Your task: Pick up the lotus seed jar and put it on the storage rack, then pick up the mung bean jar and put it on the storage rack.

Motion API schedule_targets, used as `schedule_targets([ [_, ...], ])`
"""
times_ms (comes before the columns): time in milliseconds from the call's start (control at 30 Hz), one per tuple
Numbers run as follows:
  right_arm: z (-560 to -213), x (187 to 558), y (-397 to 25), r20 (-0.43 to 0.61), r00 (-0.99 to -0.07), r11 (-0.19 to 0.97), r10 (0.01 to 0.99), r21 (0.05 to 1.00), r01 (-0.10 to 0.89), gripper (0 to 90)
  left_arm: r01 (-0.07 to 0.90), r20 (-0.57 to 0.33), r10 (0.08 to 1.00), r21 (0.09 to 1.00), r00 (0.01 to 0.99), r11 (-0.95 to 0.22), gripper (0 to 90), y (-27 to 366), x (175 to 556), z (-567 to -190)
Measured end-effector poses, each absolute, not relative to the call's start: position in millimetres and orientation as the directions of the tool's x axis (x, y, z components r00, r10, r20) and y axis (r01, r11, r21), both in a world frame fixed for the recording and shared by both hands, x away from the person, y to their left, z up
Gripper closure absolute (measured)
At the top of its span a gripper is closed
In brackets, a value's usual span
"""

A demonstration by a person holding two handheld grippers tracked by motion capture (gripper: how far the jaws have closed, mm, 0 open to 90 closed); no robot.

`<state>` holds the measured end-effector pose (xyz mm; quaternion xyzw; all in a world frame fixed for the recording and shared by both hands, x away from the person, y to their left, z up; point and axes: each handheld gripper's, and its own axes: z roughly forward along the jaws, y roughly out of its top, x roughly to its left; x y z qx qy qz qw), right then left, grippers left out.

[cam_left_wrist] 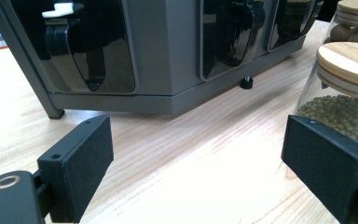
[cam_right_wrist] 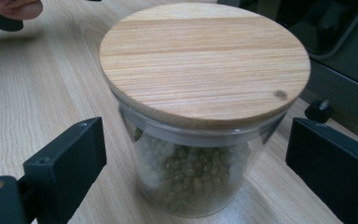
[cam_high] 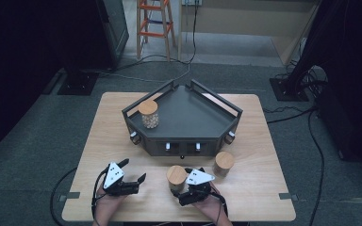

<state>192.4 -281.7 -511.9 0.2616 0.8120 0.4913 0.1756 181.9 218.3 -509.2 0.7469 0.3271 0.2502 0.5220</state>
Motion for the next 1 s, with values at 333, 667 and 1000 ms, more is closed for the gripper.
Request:
schedule_targets([
  [333,-510.9,196.0,-281.5,-0.017,-0.799,0.375,0.601,0.889,0.263,4.8,0.239,0.037,0.744,0.935,0.667,-0.261,8.9,218.6,182.3,-512.3],
  [667,-496.4,203.4,-268.6,0.011,-0.788,0.361,0.616,0.885,0.294,5.3,0.251,0.045,0.740,0.925,0.671,-0.284,8.9,217.0,183.7,-511.3],
  [1000,-490.1,209.3,-248.8,-0.006,-0.790,0.396,0.613,0.867,0.301,7.4,0.253,0.038,0.741,0.927,0.671,-0.276,8.9,218.4,184.3,-512.0],
])
